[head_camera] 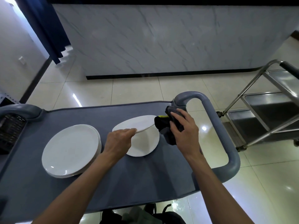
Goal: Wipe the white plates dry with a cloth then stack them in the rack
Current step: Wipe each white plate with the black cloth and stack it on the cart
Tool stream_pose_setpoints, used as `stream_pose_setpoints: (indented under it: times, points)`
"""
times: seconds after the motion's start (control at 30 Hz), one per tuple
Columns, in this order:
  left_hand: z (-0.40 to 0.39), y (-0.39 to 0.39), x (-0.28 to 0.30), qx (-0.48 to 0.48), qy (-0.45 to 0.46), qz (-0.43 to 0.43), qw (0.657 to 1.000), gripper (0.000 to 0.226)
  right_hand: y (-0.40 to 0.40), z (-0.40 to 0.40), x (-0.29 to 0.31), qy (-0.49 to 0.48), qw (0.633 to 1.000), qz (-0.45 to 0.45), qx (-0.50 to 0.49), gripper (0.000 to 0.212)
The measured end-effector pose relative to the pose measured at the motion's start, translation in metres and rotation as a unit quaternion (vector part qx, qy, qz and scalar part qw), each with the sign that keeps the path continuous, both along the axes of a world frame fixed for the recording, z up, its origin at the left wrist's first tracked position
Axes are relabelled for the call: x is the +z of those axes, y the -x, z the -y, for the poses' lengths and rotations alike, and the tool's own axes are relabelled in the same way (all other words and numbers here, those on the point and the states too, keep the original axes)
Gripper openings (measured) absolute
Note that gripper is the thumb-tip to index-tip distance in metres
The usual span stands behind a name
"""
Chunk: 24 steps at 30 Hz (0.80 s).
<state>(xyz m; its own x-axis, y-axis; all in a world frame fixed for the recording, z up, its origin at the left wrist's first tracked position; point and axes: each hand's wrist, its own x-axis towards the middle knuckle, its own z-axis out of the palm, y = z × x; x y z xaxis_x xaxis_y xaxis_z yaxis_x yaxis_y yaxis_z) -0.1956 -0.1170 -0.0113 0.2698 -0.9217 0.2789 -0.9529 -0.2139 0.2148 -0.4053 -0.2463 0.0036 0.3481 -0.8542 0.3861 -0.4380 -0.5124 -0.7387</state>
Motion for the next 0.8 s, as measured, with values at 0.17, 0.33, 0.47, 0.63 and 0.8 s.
stream_pose_setpoints:
  times: [0.17,0.33,0.47,0.63,0.8]
  points:
    - [0.000,0.002,-0.021,-0.015,0.001,0.015,1.000,0.038,0.003,-0.002,-0.011,0.008,1.000,-0.003,-0.004,0.035]
    - [-0.004,0.005,-0.046,-0.064,-0.003,0.016,0.998,0.039,0.002,-0.004,-0.014,-0.009,1.000,-0.009,-0.001,0.035]
    - [-0.014,0.007,-0.064,-0.090,-0.034,0.011,0.995,0.037,-0.001,-0.005,-0.014,-0.021,1.000,-0.010,0.011,0.035]
    - [-0.022,0.008,-0.075,-0.099,-0.061,0.017,0.993,0.030,-0.006,-0.009,-0.018,-0.043,0.998,-0.014,0.033,0.034]
    - [-0.029,0.006,-0.076,-0.114,-0.082,0.021,0.990,0.030,-0.010,-0.015,-0.026,-0.037,0.998,-0.039,0.042,0.034]
